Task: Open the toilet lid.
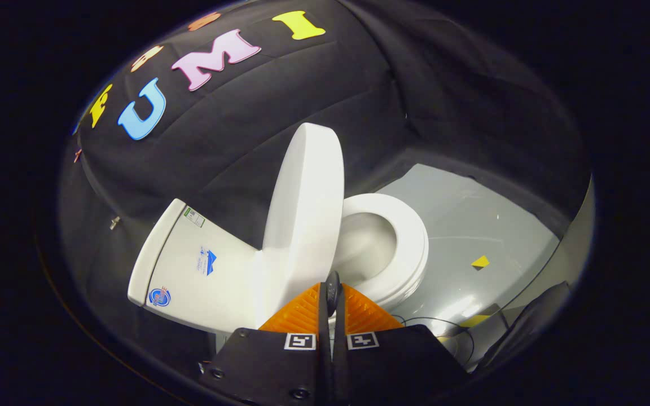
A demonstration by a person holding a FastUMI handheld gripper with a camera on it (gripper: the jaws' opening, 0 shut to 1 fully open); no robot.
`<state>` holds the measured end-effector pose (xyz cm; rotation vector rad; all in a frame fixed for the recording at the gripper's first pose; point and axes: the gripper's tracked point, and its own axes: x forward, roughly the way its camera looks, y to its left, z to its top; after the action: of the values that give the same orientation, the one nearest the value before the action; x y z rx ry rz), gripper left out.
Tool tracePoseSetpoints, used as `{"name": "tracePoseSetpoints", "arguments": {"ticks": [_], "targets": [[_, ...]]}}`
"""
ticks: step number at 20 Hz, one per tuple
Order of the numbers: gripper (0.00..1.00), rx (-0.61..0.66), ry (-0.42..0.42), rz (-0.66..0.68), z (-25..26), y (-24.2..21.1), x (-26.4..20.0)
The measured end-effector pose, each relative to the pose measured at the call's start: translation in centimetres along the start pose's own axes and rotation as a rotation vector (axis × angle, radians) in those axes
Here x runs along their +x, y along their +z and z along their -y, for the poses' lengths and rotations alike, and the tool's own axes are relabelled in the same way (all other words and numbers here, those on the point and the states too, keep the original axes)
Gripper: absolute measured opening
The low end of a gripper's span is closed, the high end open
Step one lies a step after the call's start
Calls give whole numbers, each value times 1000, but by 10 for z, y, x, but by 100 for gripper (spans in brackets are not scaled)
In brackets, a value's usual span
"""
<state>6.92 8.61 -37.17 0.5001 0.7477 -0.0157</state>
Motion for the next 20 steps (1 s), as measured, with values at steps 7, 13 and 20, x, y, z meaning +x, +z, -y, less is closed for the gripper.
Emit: {"name": "tracePoseSetpoints", "arguments": {"ticks": [7, 13, 20], "targets": [[6, -86, -69, 72, -33, 5, -15], [6, -196, -92, 148, -70, 6, -27], [7, -325, -95, 219, -115, 3, -37]]}}
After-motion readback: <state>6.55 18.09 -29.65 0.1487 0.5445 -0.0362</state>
